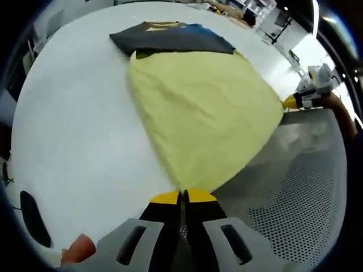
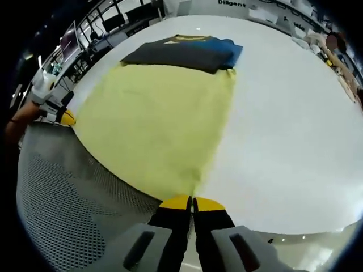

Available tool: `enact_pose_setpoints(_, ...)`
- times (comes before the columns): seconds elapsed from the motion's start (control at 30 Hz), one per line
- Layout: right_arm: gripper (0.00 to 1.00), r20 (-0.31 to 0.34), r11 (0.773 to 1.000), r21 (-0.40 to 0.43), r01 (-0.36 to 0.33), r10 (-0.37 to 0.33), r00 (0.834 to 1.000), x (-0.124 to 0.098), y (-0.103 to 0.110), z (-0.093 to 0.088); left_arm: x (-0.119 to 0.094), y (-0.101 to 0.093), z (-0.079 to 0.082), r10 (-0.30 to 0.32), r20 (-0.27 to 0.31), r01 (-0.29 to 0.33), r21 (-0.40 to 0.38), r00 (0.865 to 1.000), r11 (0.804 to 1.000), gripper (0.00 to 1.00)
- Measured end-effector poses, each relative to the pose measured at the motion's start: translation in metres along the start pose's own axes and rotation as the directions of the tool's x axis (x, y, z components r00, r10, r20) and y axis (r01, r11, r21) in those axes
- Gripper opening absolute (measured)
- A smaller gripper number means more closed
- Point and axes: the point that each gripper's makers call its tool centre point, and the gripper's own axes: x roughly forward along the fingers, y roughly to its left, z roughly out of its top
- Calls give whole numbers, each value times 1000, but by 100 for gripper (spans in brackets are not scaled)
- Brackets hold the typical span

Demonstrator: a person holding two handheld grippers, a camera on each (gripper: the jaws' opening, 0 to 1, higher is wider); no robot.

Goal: Fold the garment on the visible template until the final outline fits inside the template.

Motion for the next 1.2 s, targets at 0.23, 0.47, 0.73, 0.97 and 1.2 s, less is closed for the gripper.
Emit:
enact_pose_setpoints(0.23,0,-13,1000,17,-15,15,1000,-5,5,2,-4,-1,1,-15,10,15,-22,1000,1000,0)
enact_pose_setpoints(0.47,0,-17,999,30,-20,20,1000,-6,2,1,-4,0,1,-17,10,18,-19,1000,1000,0)
enact_pose_setpoints(0.73,0,8,998,47,-35,35,999,-16,4,5,-14,-2,4,-25,24,26,-14,999,1000,0)
enact_pose_setpoints(0.97,0,68,996,68,-56,52,996,-35,6,23,-31,-5,20,-32,78,34,-16,996,999,0)
enact_pose_setpoints(1.2,0,184,996,65,-64,51,982,-67,3,60,-53,-5,44,-33,157,35,-10,987,999,0)
